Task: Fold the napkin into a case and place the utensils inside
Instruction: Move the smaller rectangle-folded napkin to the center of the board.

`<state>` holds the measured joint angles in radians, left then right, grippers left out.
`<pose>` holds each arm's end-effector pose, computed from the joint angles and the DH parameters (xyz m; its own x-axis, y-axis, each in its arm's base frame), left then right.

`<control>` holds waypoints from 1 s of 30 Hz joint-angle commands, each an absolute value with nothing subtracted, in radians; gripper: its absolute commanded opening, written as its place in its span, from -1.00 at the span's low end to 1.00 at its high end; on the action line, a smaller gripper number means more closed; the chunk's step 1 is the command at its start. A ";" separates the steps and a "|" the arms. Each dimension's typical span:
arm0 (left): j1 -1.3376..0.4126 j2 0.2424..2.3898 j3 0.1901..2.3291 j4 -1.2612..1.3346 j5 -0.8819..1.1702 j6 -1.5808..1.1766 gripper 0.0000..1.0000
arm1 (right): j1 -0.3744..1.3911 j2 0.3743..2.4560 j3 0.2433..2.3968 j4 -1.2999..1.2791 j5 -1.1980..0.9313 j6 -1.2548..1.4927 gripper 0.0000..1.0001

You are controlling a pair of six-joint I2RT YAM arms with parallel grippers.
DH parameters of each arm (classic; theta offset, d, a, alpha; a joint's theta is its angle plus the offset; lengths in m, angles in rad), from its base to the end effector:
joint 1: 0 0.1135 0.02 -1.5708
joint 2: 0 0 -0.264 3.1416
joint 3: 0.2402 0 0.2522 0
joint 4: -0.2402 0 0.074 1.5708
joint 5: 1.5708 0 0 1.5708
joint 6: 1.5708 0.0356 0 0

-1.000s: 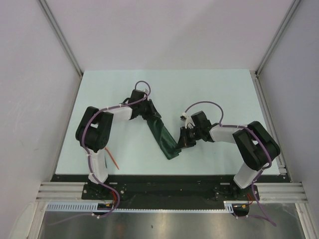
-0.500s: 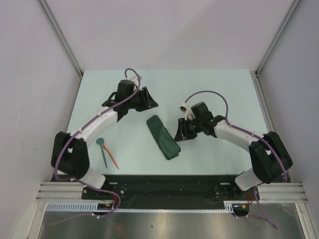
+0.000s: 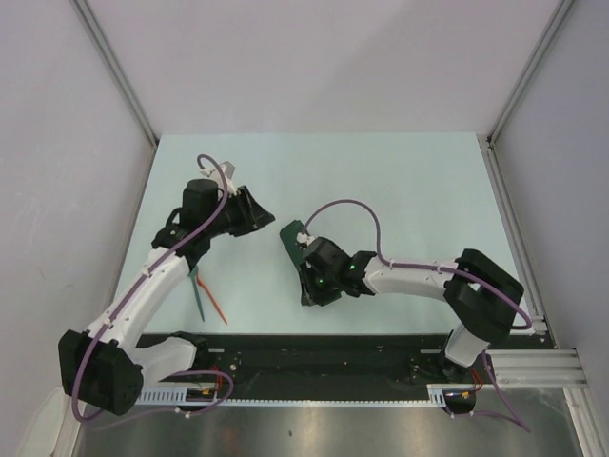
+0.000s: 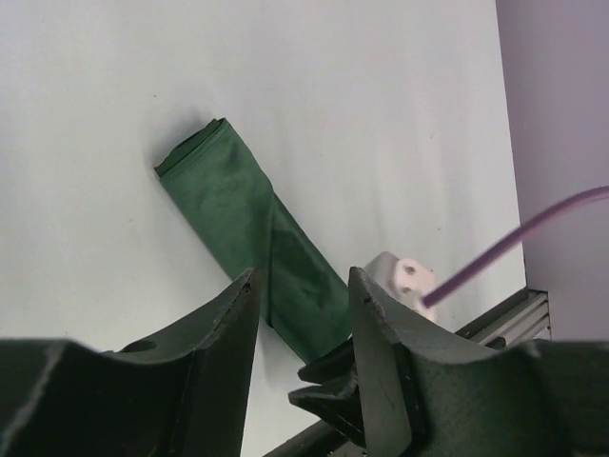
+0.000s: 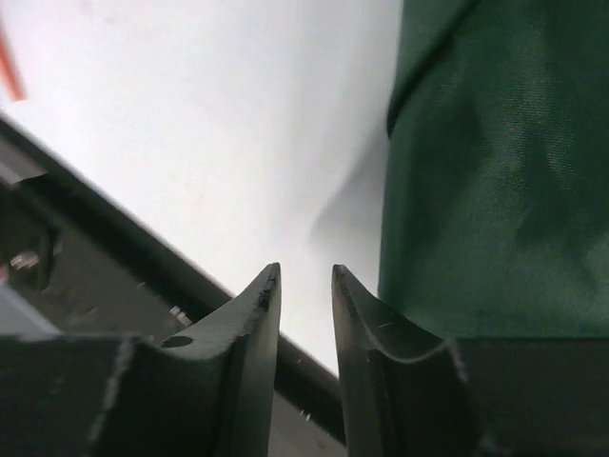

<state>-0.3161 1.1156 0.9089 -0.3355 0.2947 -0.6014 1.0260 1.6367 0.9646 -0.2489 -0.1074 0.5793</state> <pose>0.2330 -0.0871 0.3033 -0.7065 -0.3385 -0.6215 0.1628 0.7769 -0.6082 0.1691 0.2864 0.1843 -0.8292 -0.3181 -0.4596 -0.5138 0.7576 0.4026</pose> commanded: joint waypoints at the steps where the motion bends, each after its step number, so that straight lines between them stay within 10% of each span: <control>1: -0.301 1.051 0.904 -0.348 0.321 -0.571 -0.05 | 1.075 1.695 1.017 -0.227 0.104 0.658 -0.40; 30: -0.265 0.986 0.845 -0.365 0.348 -0.561 -0.05 | 0.766 2.009 1.238 -0.164 0.425 0.370 -0.31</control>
<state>-0.2798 1.0065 0.8417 -0.3626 0.3340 -0.5896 0.8299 1.8996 1.1469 -0.1810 0.3786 0.5182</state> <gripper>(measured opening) 0.474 0.338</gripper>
